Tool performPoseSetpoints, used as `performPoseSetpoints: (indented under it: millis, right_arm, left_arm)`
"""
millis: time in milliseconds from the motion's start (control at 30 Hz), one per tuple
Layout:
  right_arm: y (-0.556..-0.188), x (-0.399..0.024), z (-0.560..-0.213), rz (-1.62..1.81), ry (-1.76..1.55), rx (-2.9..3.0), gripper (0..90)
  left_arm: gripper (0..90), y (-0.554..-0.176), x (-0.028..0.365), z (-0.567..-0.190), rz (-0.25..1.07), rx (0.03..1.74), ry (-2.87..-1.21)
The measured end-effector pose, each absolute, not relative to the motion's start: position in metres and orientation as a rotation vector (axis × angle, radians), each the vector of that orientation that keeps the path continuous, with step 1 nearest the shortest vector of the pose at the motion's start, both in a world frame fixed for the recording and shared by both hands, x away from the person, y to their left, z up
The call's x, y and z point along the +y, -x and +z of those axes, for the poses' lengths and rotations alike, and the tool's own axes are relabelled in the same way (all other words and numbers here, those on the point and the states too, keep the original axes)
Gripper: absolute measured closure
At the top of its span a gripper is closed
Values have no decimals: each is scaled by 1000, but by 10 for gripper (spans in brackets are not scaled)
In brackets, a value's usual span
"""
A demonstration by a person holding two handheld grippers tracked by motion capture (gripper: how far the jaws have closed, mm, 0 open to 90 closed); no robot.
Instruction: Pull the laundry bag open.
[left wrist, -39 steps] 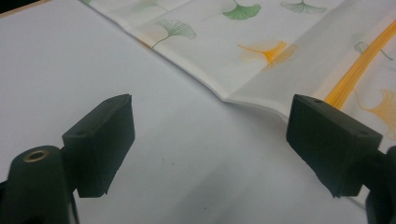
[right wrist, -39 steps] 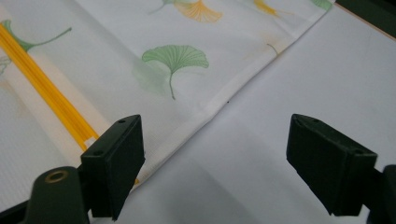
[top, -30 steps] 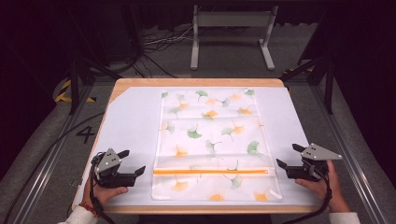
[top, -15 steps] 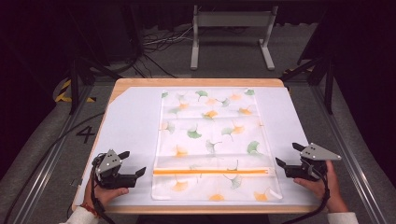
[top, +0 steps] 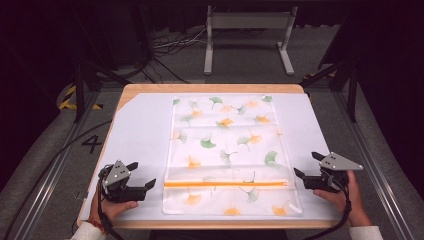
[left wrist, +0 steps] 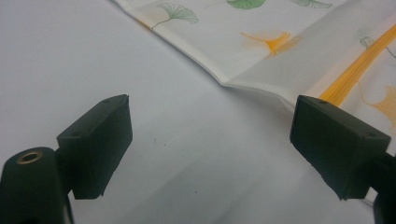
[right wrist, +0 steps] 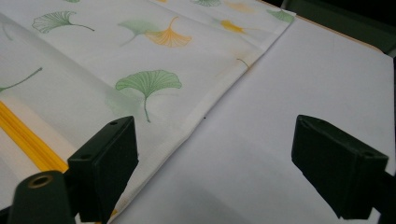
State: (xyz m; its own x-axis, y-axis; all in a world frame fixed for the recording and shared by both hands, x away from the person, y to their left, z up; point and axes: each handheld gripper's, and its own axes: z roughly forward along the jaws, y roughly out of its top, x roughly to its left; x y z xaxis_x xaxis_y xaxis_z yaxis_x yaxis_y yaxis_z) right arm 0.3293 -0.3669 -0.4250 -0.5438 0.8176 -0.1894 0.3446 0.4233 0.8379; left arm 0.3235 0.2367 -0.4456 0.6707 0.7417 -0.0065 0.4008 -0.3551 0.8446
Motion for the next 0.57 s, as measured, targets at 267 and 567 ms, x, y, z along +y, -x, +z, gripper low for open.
performPoseSetpoints:
  millis: [267,567]
  right_arm:
    - [-326,-369,-424,1027,-973,2077,150]
    - [-328,-368,-424,1028,-972,2078,151]
  left_arm:
    - [137,-328,233,-446,478,873,-1997]
    - [137,-328,236,-446,486,882,-1982]
